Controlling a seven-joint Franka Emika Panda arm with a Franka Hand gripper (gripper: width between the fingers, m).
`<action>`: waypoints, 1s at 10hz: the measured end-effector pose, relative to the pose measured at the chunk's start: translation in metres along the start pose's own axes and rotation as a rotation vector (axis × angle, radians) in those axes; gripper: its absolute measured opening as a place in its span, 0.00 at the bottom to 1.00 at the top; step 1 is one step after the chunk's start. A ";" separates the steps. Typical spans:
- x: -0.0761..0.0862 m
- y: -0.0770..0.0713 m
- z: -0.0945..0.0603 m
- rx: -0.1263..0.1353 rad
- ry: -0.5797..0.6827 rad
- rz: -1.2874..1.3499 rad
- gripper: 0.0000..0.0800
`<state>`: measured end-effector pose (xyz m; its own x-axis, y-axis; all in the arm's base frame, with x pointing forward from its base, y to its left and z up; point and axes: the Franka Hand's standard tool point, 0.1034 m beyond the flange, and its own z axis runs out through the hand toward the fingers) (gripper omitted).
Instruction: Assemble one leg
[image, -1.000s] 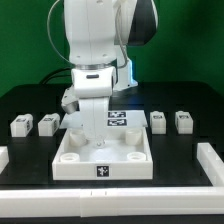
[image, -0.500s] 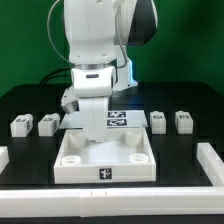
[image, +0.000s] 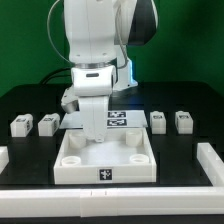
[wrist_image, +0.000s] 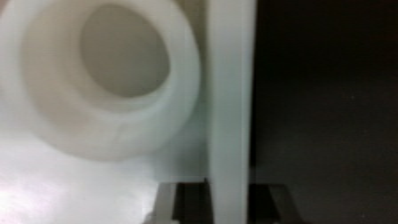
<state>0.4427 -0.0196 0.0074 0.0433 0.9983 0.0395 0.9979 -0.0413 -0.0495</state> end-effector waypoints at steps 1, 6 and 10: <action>0.017 0.008 0.001 -0.007 0.013 0.003 0.07; 0.077 0.057 0.001 -0.043 0.063 0.013 0.08; 0.076 0.056 0.001 -0.023 0.058 0.003 0.09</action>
Offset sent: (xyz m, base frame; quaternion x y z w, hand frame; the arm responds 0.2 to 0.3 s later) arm 0.0530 0.0670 -0.0002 -0.0333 0.0339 -0.0459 0.9978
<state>0.5022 0.0538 0.0064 0.0478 0.9941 0.0976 0.9986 -0.0455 -0.0264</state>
